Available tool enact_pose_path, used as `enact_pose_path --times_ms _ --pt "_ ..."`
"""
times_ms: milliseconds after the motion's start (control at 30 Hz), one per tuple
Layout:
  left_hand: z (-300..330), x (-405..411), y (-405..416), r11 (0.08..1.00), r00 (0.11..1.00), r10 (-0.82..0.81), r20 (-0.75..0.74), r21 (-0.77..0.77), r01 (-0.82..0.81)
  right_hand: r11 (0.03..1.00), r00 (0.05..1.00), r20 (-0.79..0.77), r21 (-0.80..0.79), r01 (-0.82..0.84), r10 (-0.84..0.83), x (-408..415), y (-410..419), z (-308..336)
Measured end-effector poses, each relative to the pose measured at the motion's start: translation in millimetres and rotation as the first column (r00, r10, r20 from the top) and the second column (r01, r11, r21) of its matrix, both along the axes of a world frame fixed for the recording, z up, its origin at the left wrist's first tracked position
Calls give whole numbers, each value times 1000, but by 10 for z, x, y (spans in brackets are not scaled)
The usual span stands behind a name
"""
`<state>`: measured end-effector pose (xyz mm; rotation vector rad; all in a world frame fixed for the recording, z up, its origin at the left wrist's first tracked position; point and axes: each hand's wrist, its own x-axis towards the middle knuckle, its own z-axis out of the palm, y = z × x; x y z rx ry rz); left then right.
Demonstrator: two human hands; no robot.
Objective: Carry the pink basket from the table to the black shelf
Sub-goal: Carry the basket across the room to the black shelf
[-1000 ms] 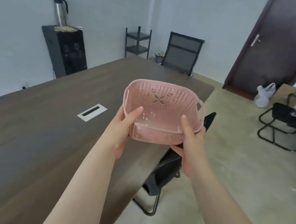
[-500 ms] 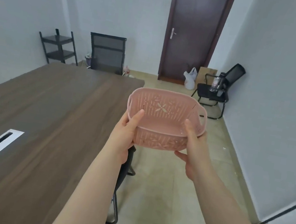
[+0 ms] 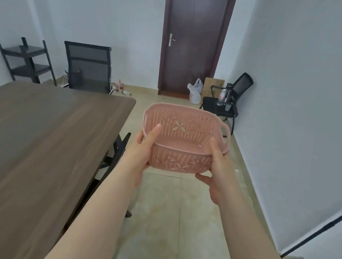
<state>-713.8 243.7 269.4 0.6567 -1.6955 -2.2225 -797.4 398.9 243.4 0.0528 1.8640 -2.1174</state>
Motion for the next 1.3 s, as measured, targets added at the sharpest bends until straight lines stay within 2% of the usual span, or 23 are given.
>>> enact_pose_path --times_ms 633,1000,1300 --pt "-43 -1351 -105 1000 998 -11 67 5 11 999 999 -36 42 -25 26 -1350 -82 -131" --pt "-228 -2895 -761 998 996 -30 85 50 26 998 1000 -2 64 10 -10 -2851 -757 -315" --pt "-152 -4175 -1375 998 997 -34 74 54 30 999 1000 -11 26 22 -22 -4043 -1343 -206"
